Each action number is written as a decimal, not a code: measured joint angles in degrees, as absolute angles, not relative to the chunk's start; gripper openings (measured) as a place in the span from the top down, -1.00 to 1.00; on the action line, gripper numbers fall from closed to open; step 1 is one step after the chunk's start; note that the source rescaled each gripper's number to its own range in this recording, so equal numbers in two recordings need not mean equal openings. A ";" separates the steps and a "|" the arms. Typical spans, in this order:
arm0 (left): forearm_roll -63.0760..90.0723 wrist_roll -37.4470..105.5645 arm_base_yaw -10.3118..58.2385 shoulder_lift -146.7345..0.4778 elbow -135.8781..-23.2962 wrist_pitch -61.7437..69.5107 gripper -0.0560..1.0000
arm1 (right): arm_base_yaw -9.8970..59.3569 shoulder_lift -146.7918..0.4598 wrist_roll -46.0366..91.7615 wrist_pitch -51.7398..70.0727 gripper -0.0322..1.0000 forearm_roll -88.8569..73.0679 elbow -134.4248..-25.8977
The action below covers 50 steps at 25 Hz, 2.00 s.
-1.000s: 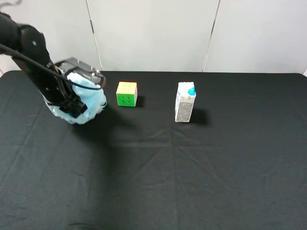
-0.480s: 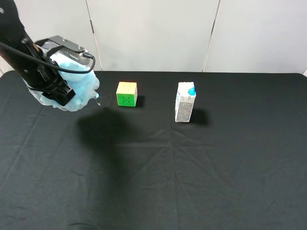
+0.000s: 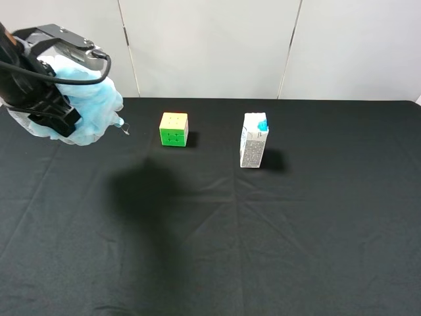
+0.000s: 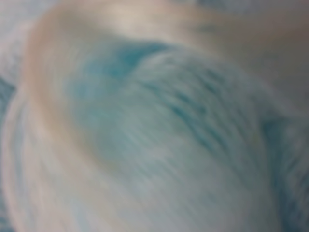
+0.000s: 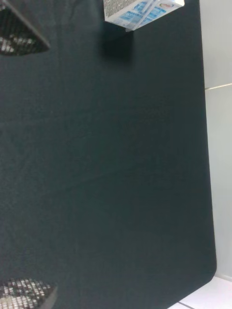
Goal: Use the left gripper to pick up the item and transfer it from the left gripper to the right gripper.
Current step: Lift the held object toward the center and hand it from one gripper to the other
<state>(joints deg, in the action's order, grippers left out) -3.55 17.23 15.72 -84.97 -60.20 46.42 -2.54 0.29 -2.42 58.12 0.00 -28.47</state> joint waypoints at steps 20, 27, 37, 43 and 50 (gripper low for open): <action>10.29 36.51 15.72 -82.34 -60.20 46.31 0.77 | -2.54 0.29 -2.42 58.12 -0.99 0.00 -28.47; 19.55 47.70 16.50 -82.34 -60.20 44.07 0.78 | -2.54 0.29 -2.42 58.12 -0.99 0.00 -28.47; 21.14 57.15 30.02 -82.34 -60.20 37.35 0.78 | -2.54 0.29 -2.42 58.12 -0.99 0.00 -28.47; 21.21 60.04 34.49 -82.34 -60.20 37.54 0.79 | -2.54 0.29 -2.42 58.12 -0.99 0.00 -28.47; 21.21 65.62 38.93 -82.34 -60.20 41.63 0.81 | -2.54 0.29 -2.42 58.12 -0.99 0.00 -28.47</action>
